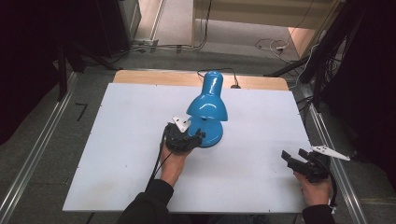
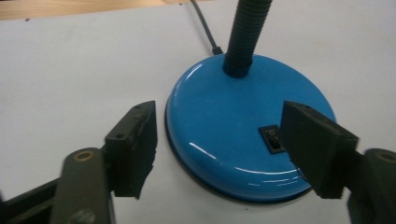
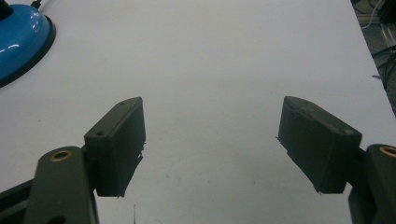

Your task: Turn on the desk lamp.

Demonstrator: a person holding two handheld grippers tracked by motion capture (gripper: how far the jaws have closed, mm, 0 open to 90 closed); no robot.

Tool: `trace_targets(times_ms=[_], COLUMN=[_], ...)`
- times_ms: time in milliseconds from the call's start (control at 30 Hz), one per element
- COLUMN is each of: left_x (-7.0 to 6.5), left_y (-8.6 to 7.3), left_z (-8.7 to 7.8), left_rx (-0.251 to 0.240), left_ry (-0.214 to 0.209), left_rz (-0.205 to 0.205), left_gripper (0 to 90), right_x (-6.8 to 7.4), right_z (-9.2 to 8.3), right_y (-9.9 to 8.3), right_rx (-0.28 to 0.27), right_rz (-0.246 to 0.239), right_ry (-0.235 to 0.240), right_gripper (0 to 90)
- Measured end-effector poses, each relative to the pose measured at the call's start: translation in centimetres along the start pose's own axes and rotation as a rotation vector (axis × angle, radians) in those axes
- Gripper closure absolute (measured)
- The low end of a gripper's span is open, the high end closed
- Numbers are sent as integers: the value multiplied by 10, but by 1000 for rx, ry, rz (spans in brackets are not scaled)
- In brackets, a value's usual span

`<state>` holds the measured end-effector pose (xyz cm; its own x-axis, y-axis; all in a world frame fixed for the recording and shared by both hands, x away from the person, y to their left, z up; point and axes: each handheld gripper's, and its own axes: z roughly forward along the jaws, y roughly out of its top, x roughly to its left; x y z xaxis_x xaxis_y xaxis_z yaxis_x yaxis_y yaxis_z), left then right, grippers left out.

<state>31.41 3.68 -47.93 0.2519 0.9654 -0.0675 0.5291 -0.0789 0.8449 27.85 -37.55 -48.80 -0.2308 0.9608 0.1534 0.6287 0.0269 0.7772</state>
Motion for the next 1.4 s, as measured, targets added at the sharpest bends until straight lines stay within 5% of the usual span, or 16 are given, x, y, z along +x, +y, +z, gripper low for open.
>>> trace_targets(times_ms=[300, 633, 1400], left_x=[-11, -15, -18], left_y=[-1, -5, -6], left_z=[11, 22, 27], left_rx=[14, 45, 56], left_ry=[-87, -113, -131], left_rz=[37, 41, 32], left_gripper=[591, 891, 900], right_x=[1, 0, 1], right_z=[0, 0, 1], right_y=[0, 0, 0], right_rx=[2, 0, 7], right_rz=[0, 4, 1], right_ry=[1, 5, 7], right_gripper=[215, 215, 215])
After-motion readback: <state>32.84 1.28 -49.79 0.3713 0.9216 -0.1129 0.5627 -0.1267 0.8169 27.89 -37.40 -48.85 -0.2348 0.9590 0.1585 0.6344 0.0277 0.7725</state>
